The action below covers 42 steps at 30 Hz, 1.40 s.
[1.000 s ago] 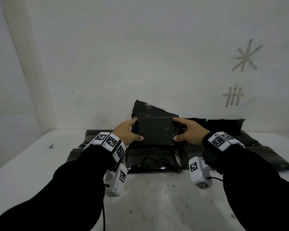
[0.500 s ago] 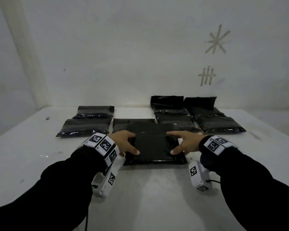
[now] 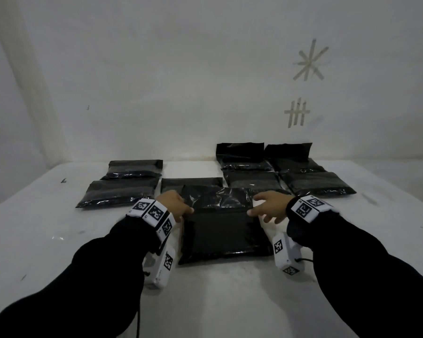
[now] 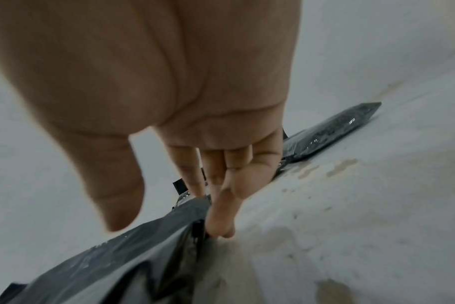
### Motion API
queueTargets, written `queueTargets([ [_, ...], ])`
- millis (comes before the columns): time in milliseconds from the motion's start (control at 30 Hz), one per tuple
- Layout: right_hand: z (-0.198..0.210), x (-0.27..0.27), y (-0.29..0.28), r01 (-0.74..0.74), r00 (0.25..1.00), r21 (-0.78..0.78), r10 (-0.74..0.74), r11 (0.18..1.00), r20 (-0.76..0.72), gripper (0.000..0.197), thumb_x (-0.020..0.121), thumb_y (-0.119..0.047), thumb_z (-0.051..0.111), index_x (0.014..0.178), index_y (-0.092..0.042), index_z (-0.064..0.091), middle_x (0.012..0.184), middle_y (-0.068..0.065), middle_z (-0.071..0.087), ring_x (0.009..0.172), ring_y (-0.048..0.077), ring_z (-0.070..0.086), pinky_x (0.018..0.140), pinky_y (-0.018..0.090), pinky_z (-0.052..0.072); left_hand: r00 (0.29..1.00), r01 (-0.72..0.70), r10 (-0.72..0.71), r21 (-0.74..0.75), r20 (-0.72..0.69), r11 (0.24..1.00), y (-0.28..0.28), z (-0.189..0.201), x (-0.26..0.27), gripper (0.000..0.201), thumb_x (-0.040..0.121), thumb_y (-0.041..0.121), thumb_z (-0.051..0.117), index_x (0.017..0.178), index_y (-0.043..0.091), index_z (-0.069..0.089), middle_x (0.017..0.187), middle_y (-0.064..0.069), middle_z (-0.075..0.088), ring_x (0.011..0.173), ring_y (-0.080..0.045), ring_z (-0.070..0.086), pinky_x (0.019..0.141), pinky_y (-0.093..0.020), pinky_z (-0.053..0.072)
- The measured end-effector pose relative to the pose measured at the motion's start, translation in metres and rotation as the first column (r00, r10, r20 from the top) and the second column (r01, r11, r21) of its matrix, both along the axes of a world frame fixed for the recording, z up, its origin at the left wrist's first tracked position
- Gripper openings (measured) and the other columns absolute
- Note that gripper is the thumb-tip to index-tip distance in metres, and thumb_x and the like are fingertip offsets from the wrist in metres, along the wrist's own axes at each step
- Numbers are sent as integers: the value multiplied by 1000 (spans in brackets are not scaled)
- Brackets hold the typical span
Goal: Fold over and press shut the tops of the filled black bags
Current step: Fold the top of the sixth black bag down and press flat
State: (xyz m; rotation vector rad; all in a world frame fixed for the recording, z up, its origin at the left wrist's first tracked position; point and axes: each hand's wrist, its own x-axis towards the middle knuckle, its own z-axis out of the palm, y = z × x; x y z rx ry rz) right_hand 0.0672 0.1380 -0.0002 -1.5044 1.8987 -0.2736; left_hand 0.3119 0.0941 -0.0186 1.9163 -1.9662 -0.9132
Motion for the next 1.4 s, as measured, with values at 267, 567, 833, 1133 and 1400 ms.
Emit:
queueTargets([
  [267,-4,4,-31,286,944,32,-288,958,162,15,85,-7,68,76,2,59,65,10,56,53,14,51,38,20,36,946,-232,257,141,-198,963,-26,-9,-4,21,79,7,73,64,6,58,33,2,54,30,-6,52,32,-12,34],
  [567,-12,12,-36,388,852,111,-402,915,335,33,87,-17,67,62,-7,47,31,-2,44,27,5,39,28,12,25,785,-310,400,261,-473,914,-29,-14,-5,8,87,0,63,80,-3,61,66,-6,54,49,-13,54,32,-17,42],
  [833,-11,1,-36,421,805,65,-405,905,434,19,86,-6,65,70,-9,55,56,0,58,28,1,47,30,11,22,692,-283,364,230,-624,931,-27,-13,-5,41,90,-1,54,130,-6,46,106,-15,56,75,-22,62,51,-24,54],
  [1133,-10,10,-28,479,619,30,-361,878,698,10,100,-15,43,106,-10,48,92,2,57,81,28,70,48,24,49,637,-256,348,237,-688,937,-19,-10,-13,36,97,10,47,131,-3,45,111,-19,61,105,-33,64,56,-31,55],
  [1400,-23,5,-20,430,563,23,-288,902,775,12,102,-20,39,98,-13,47,104,8,57,81,33,67,62,41,54,557,-189,396,353,-730,916,-15,-10,-14,20,102,19,39,118,17,50,125,-6,53,83,-32,68,45,-30,53],
])
